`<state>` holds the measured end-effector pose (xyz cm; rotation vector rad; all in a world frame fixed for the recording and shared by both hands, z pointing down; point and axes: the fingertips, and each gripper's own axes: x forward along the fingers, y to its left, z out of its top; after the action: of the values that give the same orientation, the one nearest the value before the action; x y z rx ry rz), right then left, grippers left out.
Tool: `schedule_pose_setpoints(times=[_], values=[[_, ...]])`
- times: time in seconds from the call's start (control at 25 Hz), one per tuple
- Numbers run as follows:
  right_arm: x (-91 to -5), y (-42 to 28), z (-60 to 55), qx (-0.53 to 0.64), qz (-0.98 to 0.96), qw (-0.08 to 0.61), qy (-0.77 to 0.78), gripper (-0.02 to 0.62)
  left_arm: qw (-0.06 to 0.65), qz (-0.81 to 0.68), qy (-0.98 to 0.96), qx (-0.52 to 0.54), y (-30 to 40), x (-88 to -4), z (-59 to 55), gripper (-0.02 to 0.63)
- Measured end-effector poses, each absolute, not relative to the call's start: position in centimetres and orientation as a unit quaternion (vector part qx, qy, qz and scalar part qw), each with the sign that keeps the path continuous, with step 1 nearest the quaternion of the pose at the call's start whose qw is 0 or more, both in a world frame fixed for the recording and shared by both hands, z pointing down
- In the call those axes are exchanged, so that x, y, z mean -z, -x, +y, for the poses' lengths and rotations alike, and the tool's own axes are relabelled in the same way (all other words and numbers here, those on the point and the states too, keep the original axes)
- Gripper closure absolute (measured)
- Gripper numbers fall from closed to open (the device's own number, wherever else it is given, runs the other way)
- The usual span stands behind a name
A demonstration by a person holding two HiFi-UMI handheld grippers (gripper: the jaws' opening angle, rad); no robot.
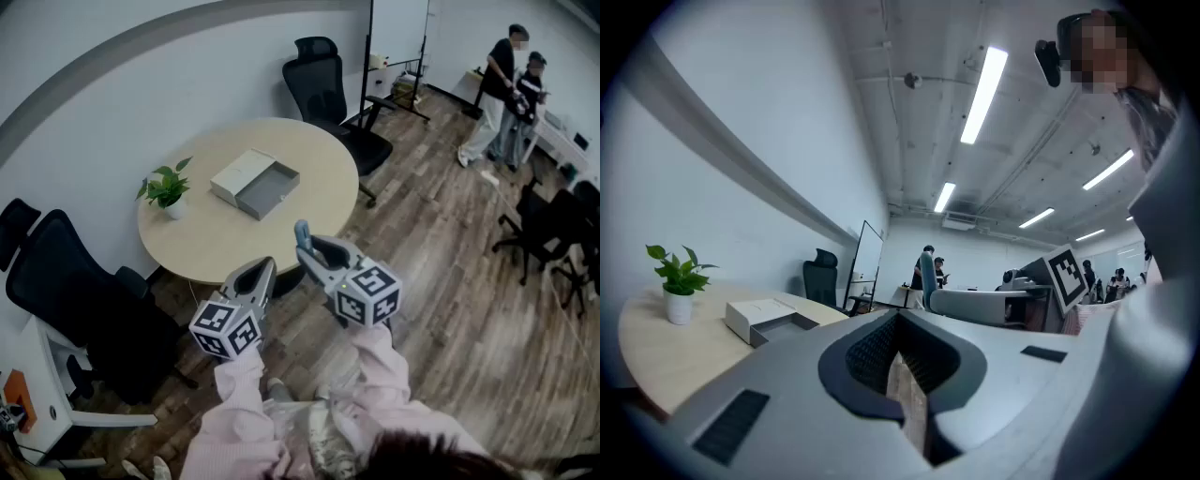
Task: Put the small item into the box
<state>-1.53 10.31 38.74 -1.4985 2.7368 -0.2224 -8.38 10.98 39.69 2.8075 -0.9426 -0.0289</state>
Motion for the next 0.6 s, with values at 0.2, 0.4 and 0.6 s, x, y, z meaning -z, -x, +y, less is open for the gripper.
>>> schedule_pose_setpoints(times=[0.2, 0.4, 0.6], values=[[-38.89, 1.56, 10.28, 0.07, 0.878, 0.005, 0.474, 0.463, 0.09, -0.317, -0.944, 0.011, 8.26, -39.62, 11.06, 0.597], [-38.79, 1.64, 10.56, 0.068, 0.878, 0.006, 0.473, 0.462, 0.086, -0.32, -0.943, 0.01, 8.4, -39.61, 11.53, 0.597], [-39.24, 2.07, 10.53, 0.076, 0.879, 0.01, 0.47, 0.46, 0.092, -0.326, -0.941, 0.005, 8.94, -40.1, 11.89, 0.597]])
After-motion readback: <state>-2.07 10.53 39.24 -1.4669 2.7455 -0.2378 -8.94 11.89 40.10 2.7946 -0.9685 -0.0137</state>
